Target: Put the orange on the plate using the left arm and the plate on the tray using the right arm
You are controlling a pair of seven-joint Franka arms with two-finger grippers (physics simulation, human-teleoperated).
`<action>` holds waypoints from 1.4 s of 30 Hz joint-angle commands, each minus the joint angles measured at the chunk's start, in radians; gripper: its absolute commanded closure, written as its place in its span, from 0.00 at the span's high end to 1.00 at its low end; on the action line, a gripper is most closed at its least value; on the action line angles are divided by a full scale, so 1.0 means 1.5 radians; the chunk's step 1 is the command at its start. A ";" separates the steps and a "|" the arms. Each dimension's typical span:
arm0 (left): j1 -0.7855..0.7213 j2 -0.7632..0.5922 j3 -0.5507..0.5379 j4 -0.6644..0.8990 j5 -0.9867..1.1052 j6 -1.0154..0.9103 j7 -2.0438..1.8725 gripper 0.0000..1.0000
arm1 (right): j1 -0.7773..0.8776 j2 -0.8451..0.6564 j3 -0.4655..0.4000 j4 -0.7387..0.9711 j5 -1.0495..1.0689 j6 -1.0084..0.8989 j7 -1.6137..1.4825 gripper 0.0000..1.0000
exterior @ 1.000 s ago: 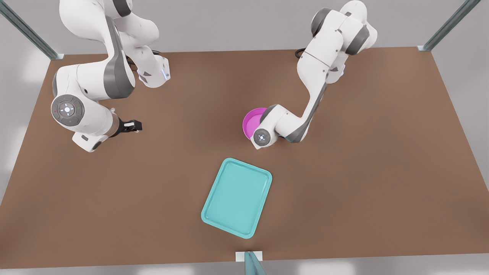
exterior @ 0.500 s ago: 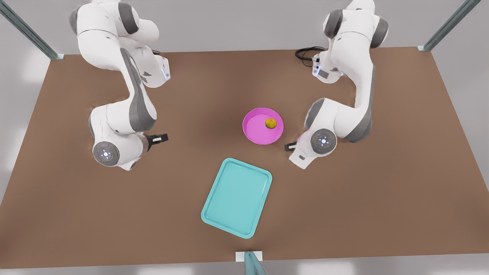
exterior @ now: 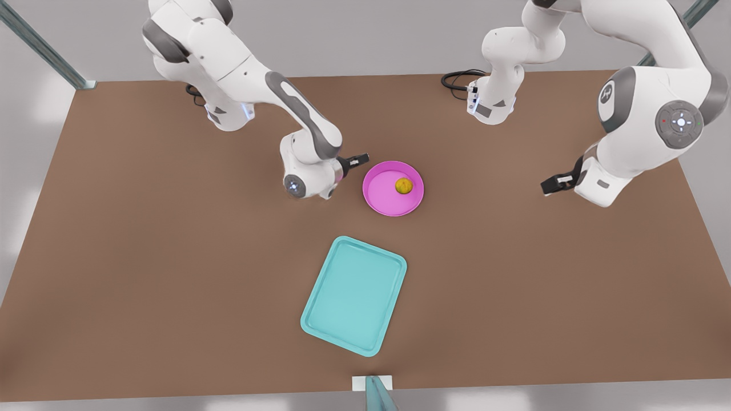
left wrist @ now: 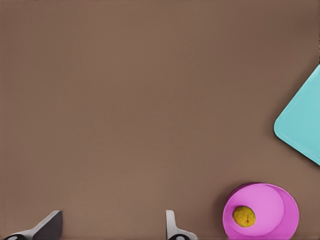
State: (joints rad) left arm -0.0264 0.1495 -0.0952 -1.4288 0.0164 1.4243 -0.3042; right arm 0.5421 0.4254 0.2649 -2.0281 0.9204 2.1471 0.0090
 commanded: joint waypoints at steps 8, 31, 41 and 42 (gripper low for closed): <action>-0.004 -0.002 -0.004 -0.001 0.004 -0.008 0.123 1.00 | 0.038 0.059 0.004 0.008 0.038 0.379 -0.015 1.00; -0.004 -0.006 -0.005 -0.001 0.004 -0.024 0.123 1.00 | 0.054 0.140 0.004 0.053 0.052 0.343 -0.022 0.72; -0.004 -0.007 -0.010 0.000 0.003 -0.026 0.123 1.00 | 0.049 0.151 0.003 0.075 0.052 0.325 -0.021 0.28; -0.004 -0.007 -0.010 0.000 0.003 -0.026 0.123 1.00 | 0.048 0.151 0.003 0.076 0.052 0.325 -0.021 0.24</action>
State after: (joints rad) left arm -0.0323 0.1407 -0.1102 -1.4291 0.0213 1.3876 -0.1378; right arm 0.6146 0.6529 0.2701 -1.9157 1.0012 2.6467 -0.0196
